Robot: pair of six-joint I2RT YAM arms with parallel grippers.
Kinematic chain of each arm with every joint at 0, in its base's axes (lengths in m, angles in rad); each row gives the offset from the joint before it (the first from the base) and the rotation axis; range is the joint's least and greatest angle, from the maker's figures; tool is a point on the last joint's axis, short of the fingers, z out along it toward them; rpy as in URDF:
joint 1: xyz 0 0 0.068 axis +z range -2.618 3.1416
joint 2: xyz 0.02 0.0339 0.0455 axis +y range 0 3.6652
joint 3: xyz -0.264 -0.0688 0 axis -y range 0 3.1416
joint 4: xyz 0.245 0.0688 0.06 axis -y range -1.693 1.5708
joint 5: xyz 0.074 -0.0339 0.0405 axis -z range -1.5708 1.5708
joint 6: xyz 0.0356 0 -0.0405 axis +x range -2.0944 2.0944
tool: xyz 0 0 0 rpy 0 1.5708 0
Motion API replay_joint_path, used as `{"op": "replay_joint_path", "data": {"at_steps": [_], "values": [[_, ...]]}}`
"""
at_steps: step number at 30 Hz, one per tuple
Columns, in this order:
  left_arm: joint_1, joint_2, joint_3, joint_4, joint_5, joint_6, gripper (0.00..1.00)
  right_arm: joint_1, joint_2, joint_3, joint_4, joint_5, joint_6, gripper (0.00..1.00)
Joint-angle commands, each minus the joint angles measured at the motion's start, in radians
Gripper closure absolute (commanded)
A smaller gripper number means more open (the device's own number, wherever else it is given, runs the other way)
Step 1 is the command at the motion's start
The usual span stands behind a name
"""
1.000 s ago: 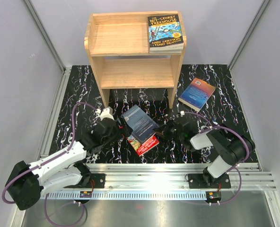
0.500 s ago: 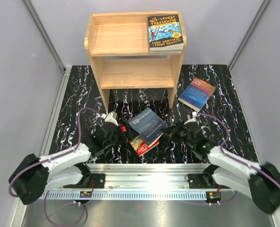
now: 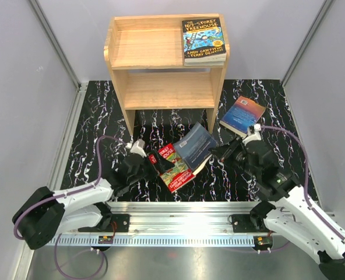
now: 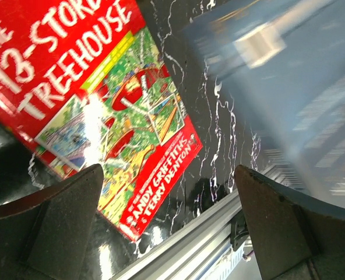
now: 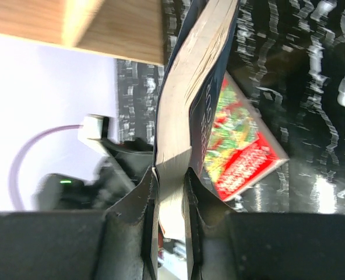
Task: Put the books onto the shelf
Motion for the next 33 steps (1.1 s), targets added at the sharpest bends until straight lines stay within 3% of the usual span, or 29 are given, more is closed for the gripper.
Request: {"op": "replay_joint_path", "data": {"at_steps": [1,7,14,24,30,33], "values": [[-0.005,-0.066,-0.061,0.019,-0.013,-0.006,0.01,0.005,0.023,0.222,0.113,-0.035,-0.037,1.0],[-0.003,-0.187,-0.162,-0.042,-0.045,-0.006,0.01,0.005,0.126,0.443,0.094,-0.105,-0.067,1.0],[-0.005,-0.307,-0.19,-0.126,-0.071,0.011,0.01,0.005,0.23,0.571,0.099,0.036,-0.109,1.0],[-0.003,-0.381,-0.179,-0.186,-0.056,0.025,0.01,0.005,0.396,0.413,0.357,0.418,0.044,1.0],[-0.003,-0.453,-0.165,-0.265,-0.059,0.082,0.01,0.029,0.476,0.415,0.345,0.544,0.118,1.0],[-0.005,-0.462,-0.188,-0.263,-0.051,0.094,0.01,0.083,0.482,0.396,0.303,0.68,0.19,1.0]]}}
